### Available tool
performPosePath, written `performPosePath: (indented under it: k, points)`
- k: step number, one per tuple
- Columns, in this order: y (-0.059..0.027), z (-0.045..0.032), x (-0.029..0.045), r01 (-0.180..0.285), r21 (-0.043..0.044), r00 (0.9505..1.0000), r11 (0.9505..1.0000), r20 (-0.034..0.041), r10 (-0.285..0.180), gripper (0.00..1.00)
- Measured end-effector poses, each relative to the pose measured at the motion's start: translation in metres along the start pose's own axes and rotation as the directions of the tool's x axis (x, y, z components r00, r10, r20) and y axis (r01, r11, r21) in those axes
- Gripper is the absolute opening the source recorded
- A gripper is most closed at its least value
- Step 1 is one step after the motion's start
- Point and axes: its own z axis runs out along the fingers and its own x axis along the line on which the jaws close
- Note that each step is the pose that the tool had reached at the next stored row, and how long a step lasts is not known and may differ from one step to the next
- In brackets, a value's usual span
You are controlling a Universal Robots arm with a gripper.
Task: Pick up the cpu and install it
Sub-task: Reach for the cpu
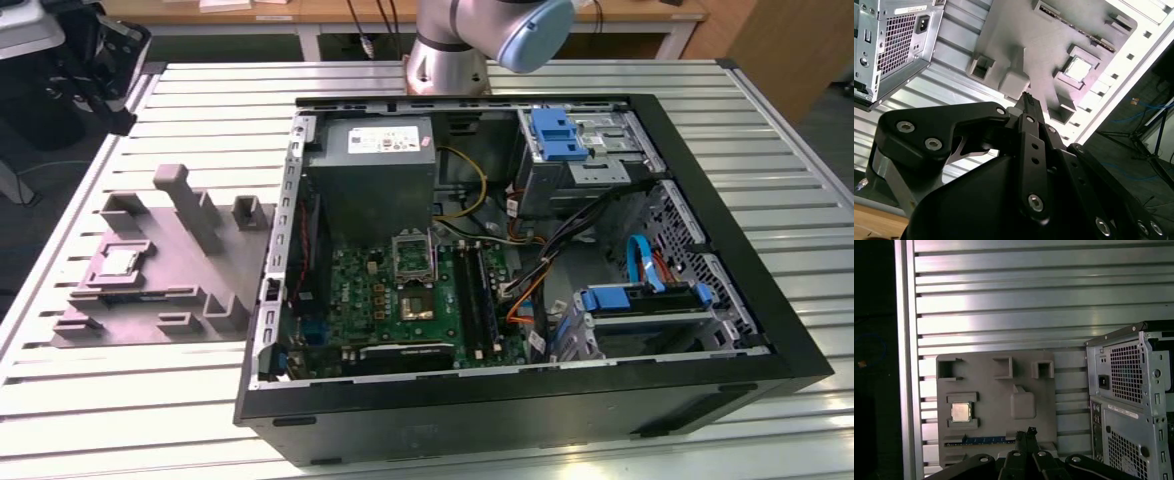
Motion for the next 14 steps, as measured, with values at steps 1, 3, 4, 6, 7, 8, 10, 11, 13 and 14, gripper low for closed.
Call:
performPosePath:
  k: [1, 3, 4, 6, 7, 8, 10, 11, 13, 14]
  points:
    - [0.0, 0.0001, 0.0006, 0.0, 0.0, 1.0, 1.0, 0.0, 0.0, 0.11]
    - [-0.0001, 0.0001, 0.0018, 0.0, -0.0001, 1.0, 1.0, 0.0001, 0.0, 0.11]
    - [-0.0002, 0.0001, 0.0023, 0.0, 0.0, 1.0, 1.0, 0.0, 0.0, 0.11]
    - [-0.0003, 0.0002, 0.0035, 0.0, 0.0, 1.0, 1.0, 0.0, 0.0, 0.11]
    - [-0.0003, 0.0002, 0.0041, 0.0, 0.0, 1.0, 1.0, 0.0001, 0.0, 0.11]
    - [-0.0004, 0.0002, 0.0047, 0.0, 0.0, 1.0, 1.0, 0.0, 0.0, 0.11]
    - [-0.0005, 0.0003, 0.0059, 0.0, 0.0, 1.0, 1.0, 0.0, 0.0, 0.11]
    - [-0.0005, 0.0003, 0.0065, 0.0, 0.0, 1.0, 1.0, 0.0, 0.0, 0.11]
    - [-0.0006, 0.0003, 0.0079, 0.0, 0.0, 1.0, 1.0, 0.0001, 0.0, 0.11]
    - [-0.0007, 0.0003, 0.0086, 0.0, 0.0, 1.0, 1.0, 0.0, 0.0, 0.11]
